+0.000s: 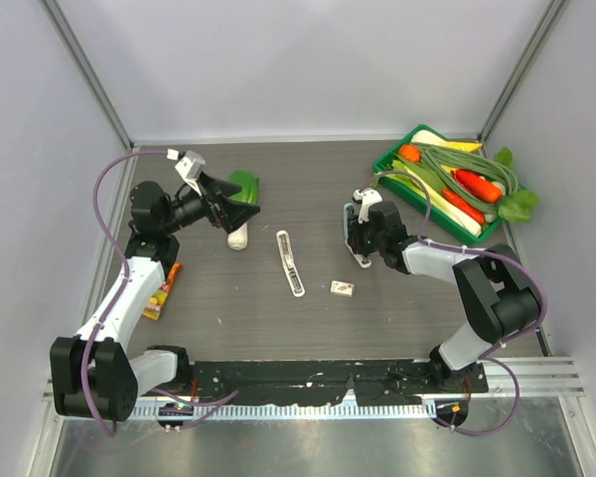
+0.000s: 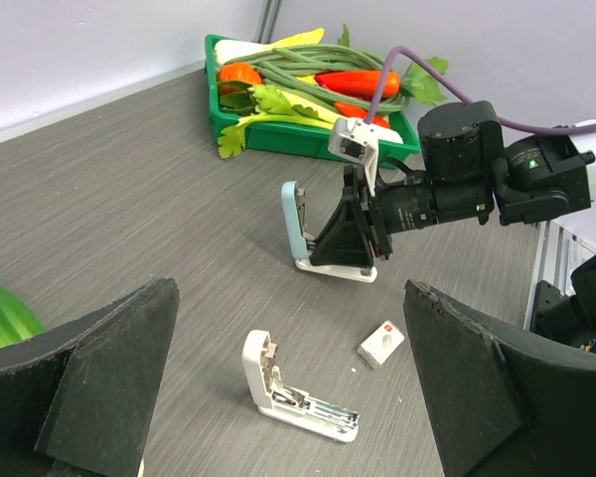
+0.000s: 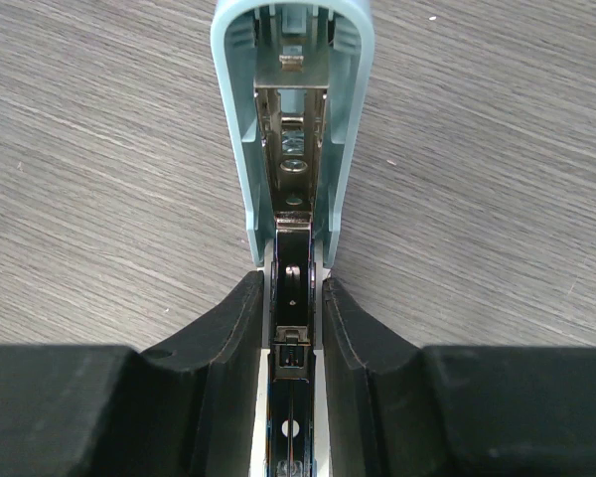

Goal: Load the staples into the stapler
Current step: Place the stapler at the center of the board.

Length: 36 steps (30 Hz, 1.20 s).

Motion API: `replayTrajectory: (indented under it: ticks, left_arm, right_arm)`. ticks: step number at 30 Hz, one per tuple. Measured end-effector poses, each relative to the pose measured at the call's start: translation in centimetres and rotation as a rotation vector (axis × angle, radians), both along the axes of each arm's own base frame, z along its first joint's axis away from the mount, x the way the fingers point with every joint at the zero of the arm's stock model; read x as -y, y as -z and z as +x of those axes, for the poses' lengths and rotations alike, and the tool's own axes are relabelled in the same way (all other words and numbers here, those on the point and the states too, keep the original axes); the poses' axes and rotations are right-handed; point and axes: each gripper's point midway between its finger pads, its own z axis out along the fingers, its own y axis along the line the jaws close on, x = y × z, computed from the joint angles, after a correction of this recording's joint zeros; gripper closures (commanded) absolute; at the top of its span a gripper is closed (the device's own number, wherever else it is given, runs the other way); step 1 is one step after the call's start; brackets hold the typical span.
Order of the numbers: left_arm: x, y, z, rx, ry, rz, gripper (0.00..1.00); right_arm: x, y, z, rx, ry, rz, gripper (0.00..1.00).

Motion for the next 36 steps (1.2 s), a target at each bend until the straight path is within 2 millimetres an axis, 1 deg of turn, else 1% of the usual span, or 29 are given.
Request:
replayTrajectory:
  ticks: [8, 16, 36]
  left_arm:
    - [0.0, 0.28, -0.05, -0.007, 0.0, 0.001, 0.0]
    - [-0.01, 0.33, -0.05, -0.008, 0.0, 0.001, 0.0]
    - [-0.09, 0.45, -0.02, -0.008, -0.002, 0.003, 0.0]
  right_arm:
    - [-0.12, 0.63, -0.23, -0.011, 0.001, -0.016, 0.99]
    - [-0.21, 0.62, -0.26, -0.008, 0.003, -0.022, 0.99]
    - [-0.26, 0.67, -0.33, -0.005, 0.013, -0.036, 0.84]
